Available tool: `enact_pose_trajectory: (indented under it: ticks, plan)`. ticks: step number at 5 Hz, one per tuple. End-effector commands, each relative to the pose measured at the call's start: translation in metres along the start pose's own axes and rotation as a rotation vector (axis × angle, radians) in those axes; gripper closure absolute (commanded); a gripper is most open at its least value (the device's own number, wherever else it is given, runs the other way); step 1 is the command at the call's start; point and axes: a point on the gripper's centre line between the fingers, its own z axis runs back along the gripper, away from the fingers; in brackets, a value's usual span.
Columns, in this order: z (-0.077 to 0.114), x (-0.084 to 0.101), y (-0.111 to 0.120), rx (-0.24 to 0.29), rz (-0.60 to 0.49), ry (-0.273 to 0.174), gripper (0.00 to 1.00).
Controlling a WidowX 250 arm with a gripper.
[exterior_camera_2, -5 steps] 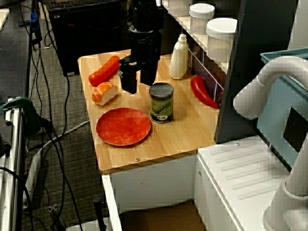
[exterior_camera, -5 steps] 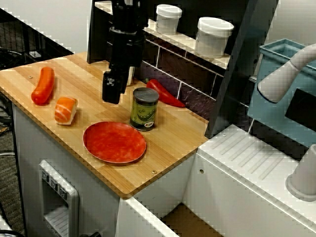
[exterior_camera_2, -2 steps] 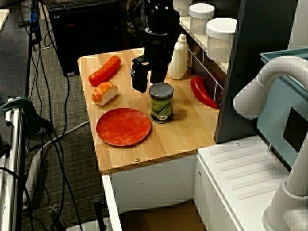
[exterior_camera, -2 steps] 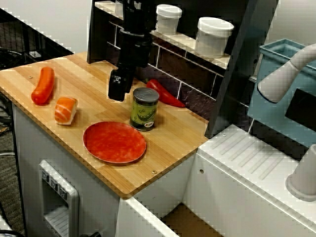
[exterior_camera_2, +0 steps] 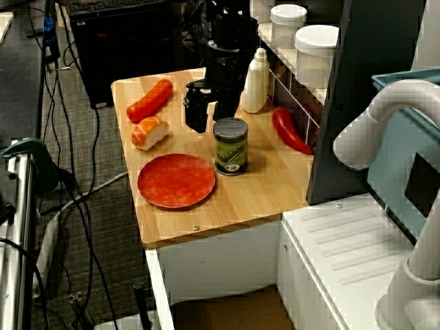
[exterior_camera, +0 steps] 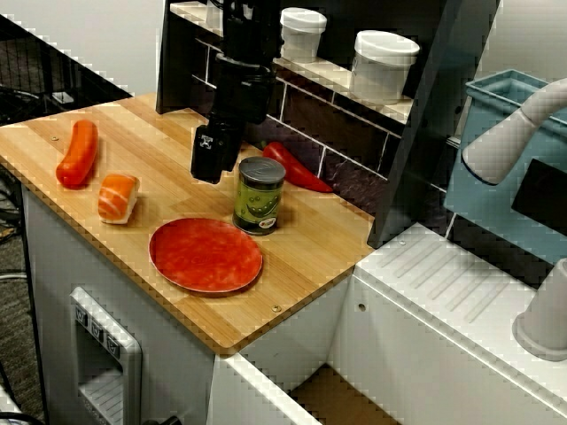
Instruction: Push into sink
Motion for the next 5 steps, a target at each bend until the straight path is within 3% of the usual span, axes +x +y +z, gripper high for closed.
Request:
enact_pose_trajectory:
  ticks: [1, 2, 3, 4, 5]
  plan:
    - [-0.003, 0.055, -0.053, -0.076, -0.224, -0.039, 0.00]
    - [-0.015, 0.080, -0.089, -0.150, -0.321, -0.044, 0.00]
    - [-0.029, 0.106, -0.128, -0.276, -0.412, -0.045, 0.00]
    - [-0.038, 0.120, -0.149, -0.332, -0.433, -0.026, 0.00]
    - [-0.044, 0.123, -0.160, -0.336, -0.440, -0.013, 0.00]
